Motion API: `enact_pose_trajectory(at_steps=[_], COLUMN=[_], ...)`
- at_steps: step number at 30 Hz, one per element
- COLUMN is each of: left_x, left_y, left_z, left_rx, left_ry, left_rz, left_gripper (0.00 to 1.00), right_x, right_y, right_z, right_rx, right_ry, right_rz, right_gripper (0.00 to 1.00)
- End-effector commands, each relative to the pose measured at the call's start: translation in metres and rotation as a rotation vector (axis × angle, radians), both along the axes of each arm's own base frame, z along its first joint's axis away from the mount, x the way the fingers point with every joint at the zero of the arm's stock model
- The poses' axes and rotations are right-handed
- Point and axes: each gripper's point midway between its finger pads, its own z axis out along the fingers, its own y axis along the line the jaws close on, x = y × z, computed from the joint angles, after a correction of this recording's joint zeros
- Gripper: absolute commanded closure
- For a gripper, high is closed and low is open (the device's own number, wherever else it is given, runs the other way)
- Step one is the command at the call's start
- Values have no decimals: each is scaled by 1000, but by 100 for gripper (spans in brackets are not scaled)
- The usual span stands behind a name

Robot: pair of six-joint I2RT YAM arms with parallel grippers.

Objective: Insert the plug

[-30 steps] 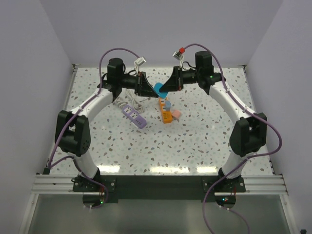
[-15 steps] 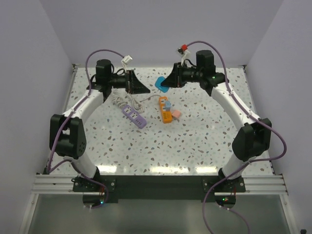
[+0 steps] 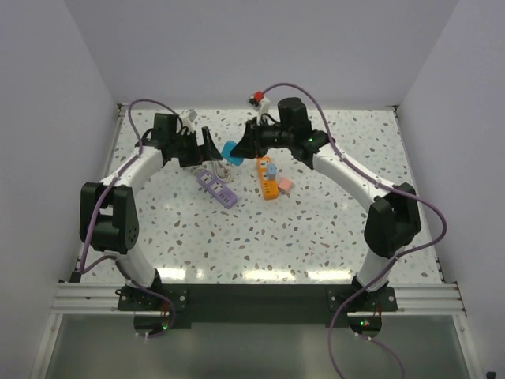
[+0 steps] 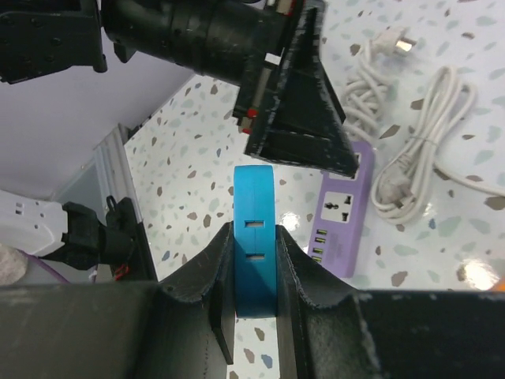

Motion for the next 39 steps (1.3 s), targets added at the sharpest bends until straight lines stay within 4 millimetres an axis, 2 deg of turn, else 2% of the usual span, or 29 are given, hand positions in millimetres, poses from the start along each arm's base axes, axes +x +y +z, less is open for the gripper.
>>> enact_pose_trajectory(at_steps=[1,6,15,21,25,29,34,39], left_x=[-11,-19,-10,-5,-2,-2,1,2], left_y=[28,42,40,36,32,24,15,8], left_z=[-42,-60,-94,-106,-112,-120,-117,-116], left_rx=[158,212,208,185,167,133,116,111], left_ry=[114,169,245,264,268,277,259,259], left_rz=[91,170,195,203,193,162,131,109], left_gripper=[0,0,4,3,3,12,18,19], right_x=[8,3,13,21,24,22,23,27], right_y=[18,33,43,49,51,50,50,53], right_z=[-16,-48,-95,-126,-135,-141,-151,-157], right_rx=[17,-9,-41,-72,-80,-84,-87,-89], right_ry=[-21,14,55,83,86,99,119,126], right_rz=[-7,8,-7,-25,-30,-27,-40,-47], right_gripper=[100,100,100,100,100,100,100,100])
